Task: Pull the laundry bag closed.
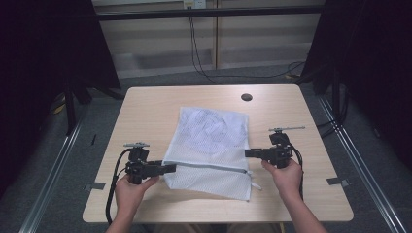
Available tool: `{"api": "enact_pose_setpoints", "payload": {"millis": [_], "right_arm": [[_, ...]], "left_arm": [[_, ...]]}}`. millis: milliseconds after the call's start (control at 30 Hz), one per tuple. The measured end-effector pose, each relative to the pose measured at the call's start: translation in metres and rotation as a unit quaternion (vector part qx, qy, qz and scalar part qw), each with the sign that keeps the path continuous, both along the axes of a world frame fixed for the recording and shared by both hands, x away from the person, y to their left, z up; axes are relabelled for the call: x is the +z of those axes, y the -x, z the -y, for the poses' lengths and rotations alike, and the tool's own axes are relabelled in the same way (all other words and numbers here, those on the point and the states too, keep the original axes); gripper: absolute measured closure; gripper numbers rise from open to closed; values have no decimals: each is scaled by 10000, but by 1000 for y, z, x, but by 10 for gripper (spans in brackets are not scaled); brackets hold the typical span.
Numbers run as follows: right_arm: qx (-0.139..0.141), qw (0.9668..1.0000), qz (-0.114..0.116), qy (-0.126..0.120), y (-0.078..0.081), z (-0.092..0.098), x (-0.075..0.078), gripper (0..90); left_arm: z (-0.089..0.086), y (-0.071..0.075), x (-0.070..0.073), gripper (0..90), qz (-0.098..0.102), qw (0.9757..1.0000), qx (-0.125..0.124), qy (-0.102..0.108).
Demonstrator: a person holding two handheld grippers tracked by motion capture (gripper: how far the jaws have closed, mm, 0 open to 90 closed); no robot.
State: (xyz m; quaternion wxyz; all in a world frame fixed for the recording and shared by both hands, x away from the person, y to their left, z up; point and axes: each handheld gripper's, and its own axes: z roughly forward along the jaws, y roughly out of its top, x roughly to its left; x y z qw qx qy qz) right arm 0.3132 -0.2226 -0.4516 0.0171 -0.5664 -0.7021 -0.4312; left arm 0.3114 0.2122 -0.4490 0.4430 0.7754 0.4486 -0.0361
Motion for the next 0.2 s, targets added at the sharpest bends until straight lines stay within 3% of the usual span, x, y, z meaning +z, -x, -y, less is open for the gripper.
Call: {"api": "enact_pose_setpoints", "payload": {"millis": [67,133,200], "right_arm": [[-43,10000,50,39,0,0,2,464],[-69,9999,98,71,0,0,3,415],[-71,9998,160,64,0,1,4,370]], "left_arm": [[-1,1,3,285,377,9989,-19,-270],[-2,3,5,203,699,9968,-16,-379],[-3,3,7,166,874,9950,0,-486]]}}
